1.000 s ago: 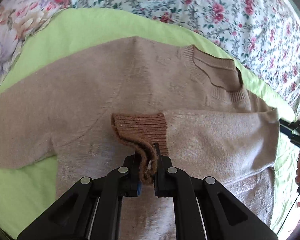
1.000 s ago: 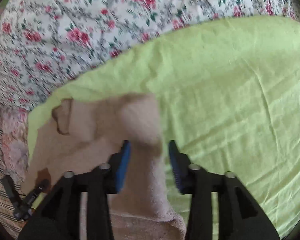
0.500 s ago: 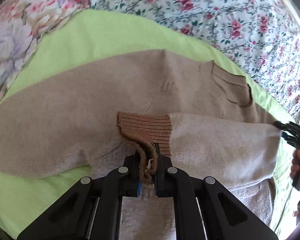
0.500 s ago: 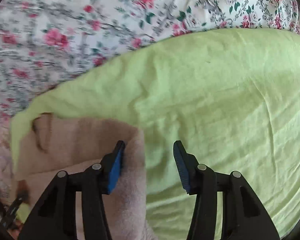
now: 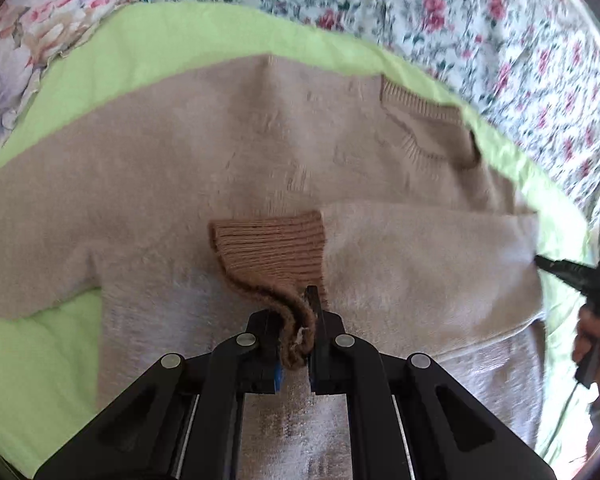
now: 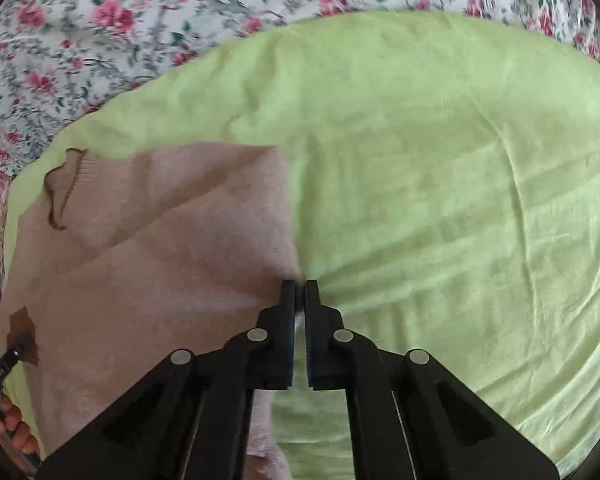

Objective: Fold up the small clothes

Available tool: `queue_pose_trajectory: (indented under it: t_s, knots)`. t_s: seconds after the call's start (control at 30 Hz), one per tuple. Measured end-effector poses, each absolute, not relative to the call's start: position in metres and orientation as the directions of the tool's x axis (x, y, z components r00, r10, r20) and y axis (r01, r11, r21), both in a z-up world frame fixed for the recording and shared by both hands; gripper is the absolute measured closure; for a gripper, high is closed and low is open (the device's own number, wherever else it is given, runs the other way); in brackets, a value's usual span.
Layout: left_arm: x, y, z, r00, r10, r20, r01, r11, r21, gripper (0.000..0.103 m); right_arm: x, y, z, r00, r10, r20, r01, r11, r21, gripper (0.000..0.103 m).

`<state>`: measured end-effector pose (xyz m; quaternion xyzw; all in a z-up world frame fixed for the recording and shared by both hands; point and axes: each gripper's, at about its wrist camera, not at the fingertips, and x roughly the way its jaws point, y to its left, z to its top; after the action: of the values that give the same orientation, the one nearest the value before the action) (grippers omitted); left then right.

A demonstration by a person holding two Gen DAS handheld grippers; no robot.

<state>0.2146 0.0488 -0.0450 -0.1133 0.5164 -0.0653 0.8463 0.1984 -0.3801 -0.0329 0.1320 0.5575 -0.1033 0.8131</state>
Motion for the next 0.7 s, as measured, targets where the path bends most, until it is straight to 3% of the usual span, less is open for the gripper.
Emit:
queue_pose_trajectory:
  t_s: [0.17,0.27,0.33,0.43,0.5,0.57,0.63,0.7]
  knots:
    - [0.214,0.054,-0.048,0.452,-0.251,-0.856,-0.017,0.957,-0.290,0.095,0.170,-0.349,0.007,0.500,0.084,-0.862,0.208,0.955,0.214,0.098]
    - [0.215,0.051,-0.048,0.444,-0.238,-0.864,0.001,0.964,-0.265,0.094,0.170,-0.311,-0.020,0.403,0.137,-0.905,0.123,0.972,0.201,0.096]
    - [0.213,0.054,-0.048,0.445,-0.227,-0.866,0.007,0.968,-0.250,0.090,0.168,-0.320,-0.043,0.330,0.087,-0.940,0.164,0.975,0.148,0.096]
    - [0.203,0.075,-0.044,0.443,-0.215,-0.870,-0.019,0.968,-0.249,0.082,0.159,-0.341,-0.045,0.360,0.162,-0.919,0.258,0.929,0.264,0.097]
    - [0.188,0.098,-0.037,0.452,-0.201,-0.869,-0.057,0.966,-0.253,0.082,0.150,-0.335,-0.033,0.367,0.136,-0.920,0.248,0.939,0.238,0.096]
    - [0.171,0.123,-0.032,0.464,-0.201,-0.863,-0.104,0.955,-0.278,0.081,0.149,-0.321,-0.025,0.386,0.180,-0.905,0.203,0.940,0.273,0.088]
    - [0.152,0.153,-0.028,0.477,-0.184,-0.860,-0.174,0.938,-0.298,0.075,0.144,-0.307,-0.021,0.397,0.226,-0.889,0.158,0.938,0.309,0.056]
    - [0.134,0.186,-0.025,0.495,-0.155,-0.855,-0.259,0.913,-0.315,0.058,0.139,-0.282,-0.016,0.411,0.261,-0.873,0.102,0.939,0.328,0.048]
